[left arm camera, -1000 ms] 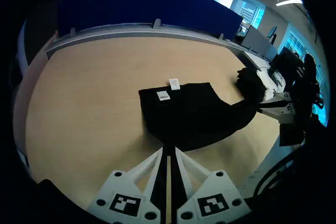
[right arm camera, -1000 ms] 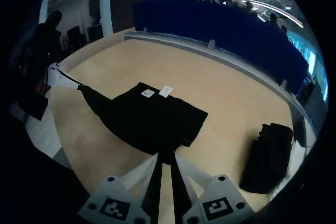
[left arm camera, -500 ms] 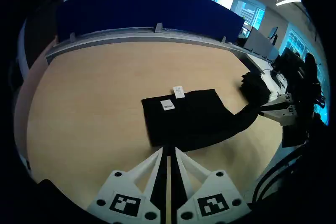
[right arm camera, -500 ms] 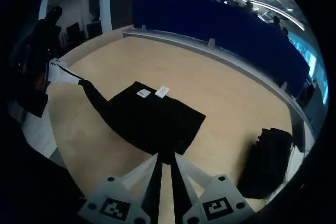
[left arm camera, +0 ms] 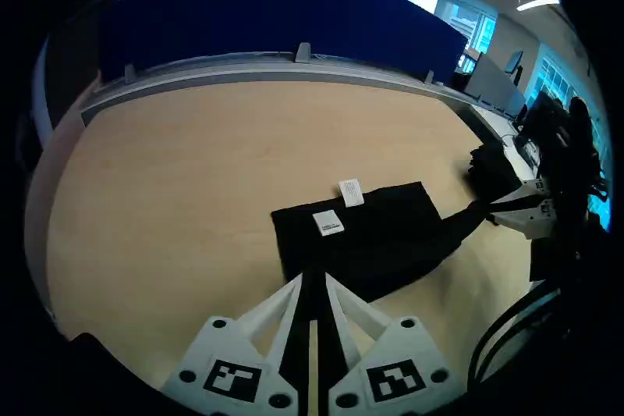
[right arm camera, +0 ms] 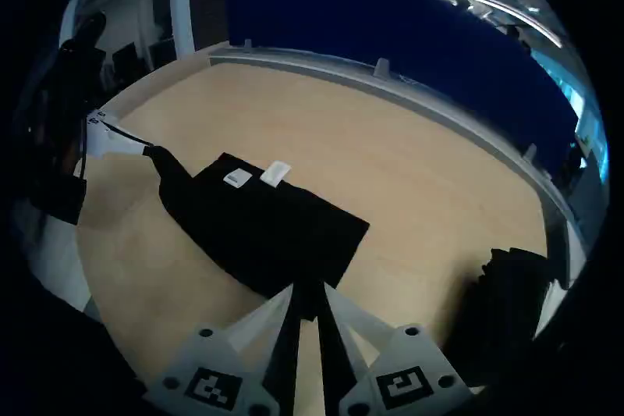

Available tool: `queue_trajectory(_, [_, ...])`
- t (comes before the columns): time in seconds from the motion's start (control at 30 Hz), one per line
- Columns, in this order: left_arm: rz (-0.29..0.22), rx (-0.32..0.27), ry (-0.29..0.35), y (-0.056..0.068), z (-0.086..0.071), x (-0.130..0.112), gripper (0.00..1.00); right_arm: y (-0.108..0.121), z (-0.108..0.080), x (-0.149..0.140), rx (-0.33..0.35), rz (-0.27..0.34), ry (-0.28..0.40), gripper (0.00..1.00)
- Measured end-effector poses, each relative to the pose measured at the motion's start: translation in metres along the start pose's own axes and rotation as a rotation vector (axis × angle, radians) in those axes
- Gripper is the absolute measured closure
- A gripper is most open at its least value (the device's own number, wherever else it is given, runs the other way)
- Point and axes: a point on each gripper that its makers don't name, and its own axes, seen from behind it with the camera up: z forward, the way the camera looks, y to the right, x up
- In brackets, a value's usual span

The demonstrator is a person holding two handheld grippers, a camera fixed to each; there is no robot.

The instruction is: Fold towel

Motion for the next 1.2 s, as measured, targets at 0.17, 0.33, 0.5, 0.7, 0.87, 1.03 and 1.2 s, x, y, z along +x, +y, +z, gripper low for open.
queue_trajectory(0.17, [0.012,0.007,-0.007,-0.005,0.017,0.002,0.95,0.008,0.014,0.001,-0.004,0.012,-0.012,0.87])
queue_trajectory(0.33, [0.013,0.012,-0.014,-0.009,0.03,0.002,0.95,0.011,0.025,0.001,-0.006,0.019,-0.023,0.87])
queue_trajectory(0.5, [0.012,0.016,-0.021,-0.013,0.039,0.002,0.95,0.015,0.035,0.001,-0.003,0.024,-0.035,0.87])
queue_trajectory(0.7, [0.016,0.016,-0.03,-0.016,0.055,0.0,0.95,0.022,0.051,0.001,-0.014,0.03,-0.042,0.87])
queue_trajectory(0.87, [0.019,0.021,-0.029,-0.021,0.072,-0.001,0.95,0.029,0.065,-0.002,-0.017,0.048,-0.052,0.87])
queue_trajectory(1.03, [0.015,0.033,-0.039,-0.027,0.086,-0.004,0.95,0.034,0.079,-0.004,-0.028,0.076,-0.06,0.86])
queue_trajectory(1.2, [0.004,0.044,-0.044,-0.031,0.098,-0.005,0.94,0.038,0.089,-0.004,-0.045,0.094,-0.066,0.83])
